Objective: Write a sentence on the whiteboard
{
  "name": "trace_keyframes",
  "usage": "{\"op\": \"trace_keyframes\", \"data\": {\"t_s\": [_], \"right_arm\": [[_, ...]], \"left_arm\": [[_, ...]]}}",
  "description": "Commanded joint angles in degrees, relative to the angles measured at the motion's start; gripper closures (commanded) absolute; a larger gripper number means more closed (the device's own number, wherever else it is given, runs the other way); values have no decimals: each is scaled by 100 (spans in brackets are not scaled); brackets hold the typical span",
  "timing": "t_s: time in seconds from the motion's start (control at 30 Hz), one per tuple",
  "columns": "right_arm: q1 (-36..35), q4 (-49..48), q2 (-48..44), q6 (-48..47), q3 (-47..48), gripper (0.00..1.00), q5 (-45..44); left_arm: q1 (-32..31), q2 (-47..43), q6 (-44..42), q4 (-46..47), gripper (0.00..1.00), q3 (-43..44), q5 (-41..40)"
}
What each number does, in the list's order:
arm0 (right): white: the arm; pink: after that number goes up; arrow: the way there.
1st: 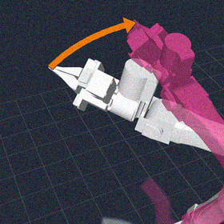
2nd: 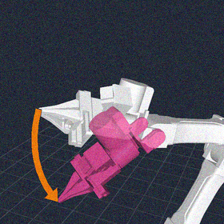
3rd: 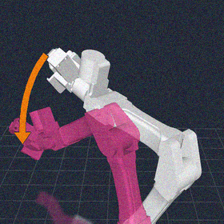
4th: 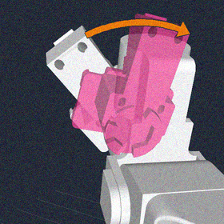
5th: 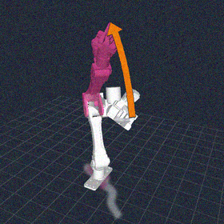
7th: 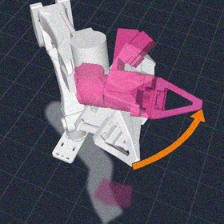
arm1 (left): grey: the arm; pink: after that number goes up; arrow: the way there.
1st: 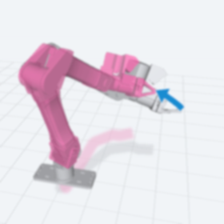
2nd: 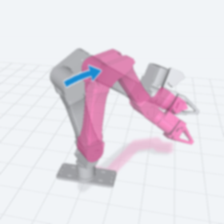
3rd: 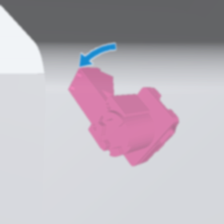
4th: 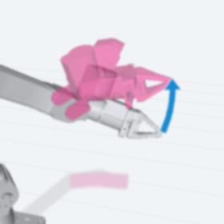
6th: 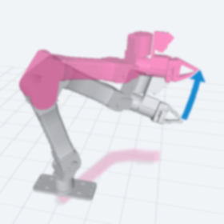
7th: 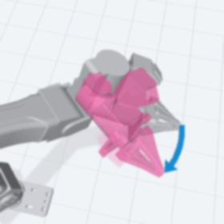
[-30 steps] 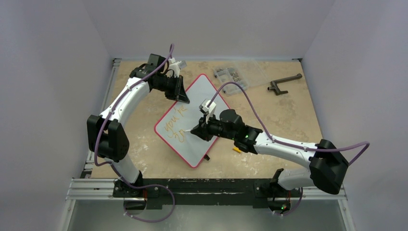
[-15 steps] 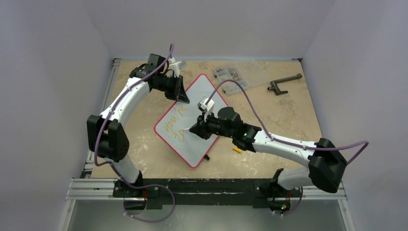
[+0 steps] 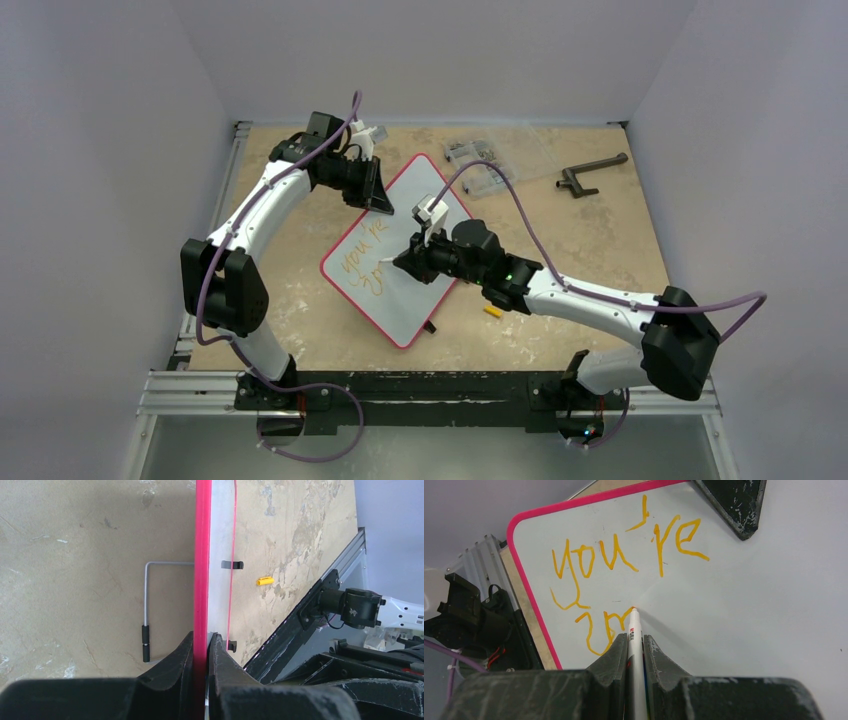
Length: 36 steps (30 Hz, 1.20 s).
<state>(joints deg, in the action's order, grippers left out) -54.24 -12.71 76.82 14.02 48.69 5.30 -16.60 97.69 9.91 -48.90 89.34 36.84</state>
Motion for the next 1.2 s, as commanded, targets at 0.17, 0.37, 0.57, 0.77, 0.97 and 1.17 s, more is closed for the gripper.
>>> {"op": "trace_keyframes", "data": {"t_s": [0.17, 0.37, 0.57, 0.77, 0.97, 1.17], "right_arm": [[53, 222, 5, -89, -88, 100, -222], [51, 410, 56, -182, -235, 100, 17], [54, 469, 15, -151, -403, 100, 121], [54, 567, -175, -126, -555, 100, 216], [54, 585, -224, -134, -445, 100, 171], [53, 570, -584, -63, -58, 100, 485]], "left_arm": [[-19, -153, -141, -166, 100, -35, -986], [-14, -154, -138, -172, 100, -37, -998], [-19, -149, -139, -176, 100, -34, -1004], [-16, -152, -139, -181, 100, -31, -1013], [-19, -162, -143, -183, 100, -37, -1027], [-14, -166, -150, -180, 100, -40, -1030]]}}
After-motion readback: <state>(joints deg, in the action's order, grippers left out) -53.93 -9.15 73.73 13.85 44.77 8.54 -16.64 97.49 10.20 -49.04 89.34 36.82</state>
